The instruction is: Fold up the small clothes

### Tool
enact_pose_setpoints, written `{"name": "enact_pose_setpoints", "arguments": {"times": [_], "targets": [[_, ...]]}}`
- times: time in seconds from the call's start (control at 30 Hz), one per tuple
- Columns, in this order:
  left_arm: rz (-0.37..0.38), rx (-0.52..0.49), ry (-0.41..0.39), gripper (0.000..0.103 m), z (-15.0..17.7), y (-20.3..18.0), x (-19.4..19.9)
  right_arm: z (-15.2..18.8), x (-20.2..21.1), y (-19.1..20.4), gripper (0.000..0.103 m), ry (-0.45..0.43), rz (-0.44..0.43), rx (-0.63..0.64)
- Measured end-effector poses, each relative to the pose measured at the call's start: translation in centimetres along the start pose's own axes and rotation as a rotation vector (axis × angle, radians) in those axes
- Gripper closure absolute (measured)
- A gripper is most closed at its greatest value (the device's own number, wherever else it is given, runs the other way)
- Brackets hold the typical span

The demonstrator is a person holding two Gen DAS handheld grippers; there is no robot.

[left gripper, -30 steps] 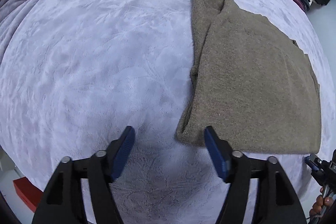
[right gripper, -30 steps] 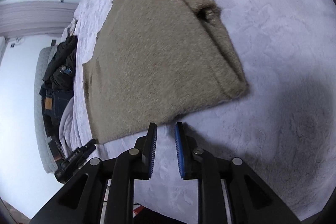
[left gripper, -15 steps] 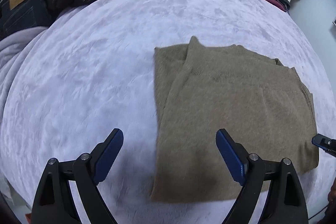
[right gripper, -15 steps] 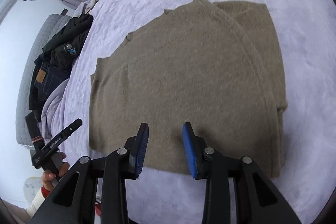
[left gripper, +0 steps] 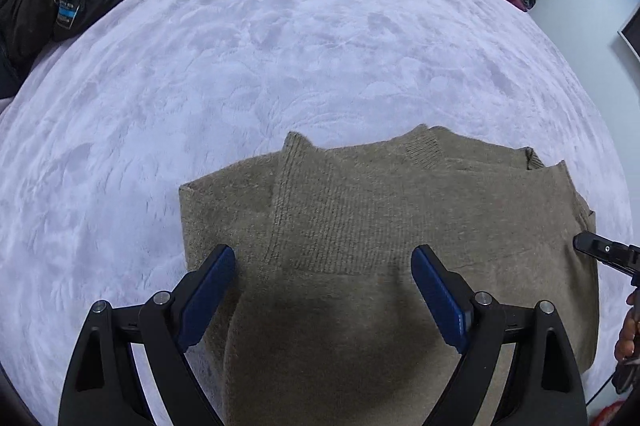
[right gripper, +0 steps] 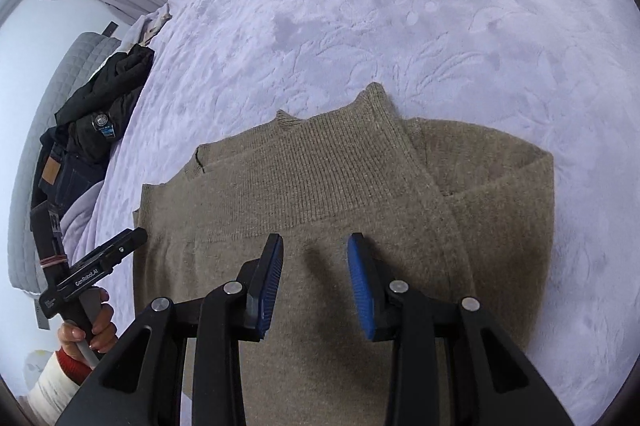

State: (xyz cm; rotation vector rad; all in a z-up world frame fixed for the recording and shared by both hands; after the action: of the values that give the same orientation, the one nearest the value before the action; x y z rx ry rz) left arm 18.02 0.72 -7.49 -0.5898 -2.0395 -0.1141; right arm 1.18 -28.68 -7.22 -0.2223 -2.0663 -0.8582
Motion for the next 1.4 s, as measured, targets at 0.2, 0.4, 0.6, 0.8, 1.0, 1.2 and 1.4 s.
{"name": "enact_pose_setpoints", "arguments": {"times": [0.2,0.4,0.6,0.8,1.0,1.2,1.4], "targets": [[-0.013,0.065,0.037,0.013,0.6,2.5,-1.7,0.0,-0.4,-2.0,0.068,-0.007,-0.043,-0.063],[0.079,0.052,-0.056,0.013,-0.7,1.5,3.4,-0.5,1.6,-1.9,0.067,-0.048,-0.035,-0.043],[0.253,0.004,-0.008,0.013,-0.5,-1.7,3.2,-0.5,2.0,-1.1,0.089,-0.038,-0.078,-0.025],[0.174,0.059,0.06,0.017,0.4,0.3,-1.0,-0.3,0.4,-2.4,0.089,-0.021,-0.041,-0.069],[0.135,0.006,0.064,0.017,0.5,0.1,-1.1,-0.3,0.9,-5.7,0.093,-0.068,-0.084,-0.226],[0.025,-0.048,0.054,0.017,0.9,-0.3,0.3,-0.2,2.8,-5.1,0.087,-0.074,-0.064,-0.198],[-0.049,-0.044,0.065,0.017,2.0,0.2,1.8,1.1,4.1,-4.3,0.087,-0.063,-0.074,-0.208]]}}
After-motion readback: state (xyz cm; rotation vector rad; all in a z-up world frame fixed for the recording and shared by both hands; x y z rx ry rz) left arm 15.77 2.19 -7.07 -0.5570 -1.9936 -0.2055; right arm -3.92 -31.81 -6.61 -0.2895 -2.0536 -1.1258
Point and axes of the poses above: each gripper's, at about its wrist camera, not at the fingertips, and x roughly against the way its jaws point, y to its left, z to its underside, the point moved 4 cm from there along -x, roughly the way its jaws point, and after that the axes turned 11 degrees about -y, right-handed, at the moved point
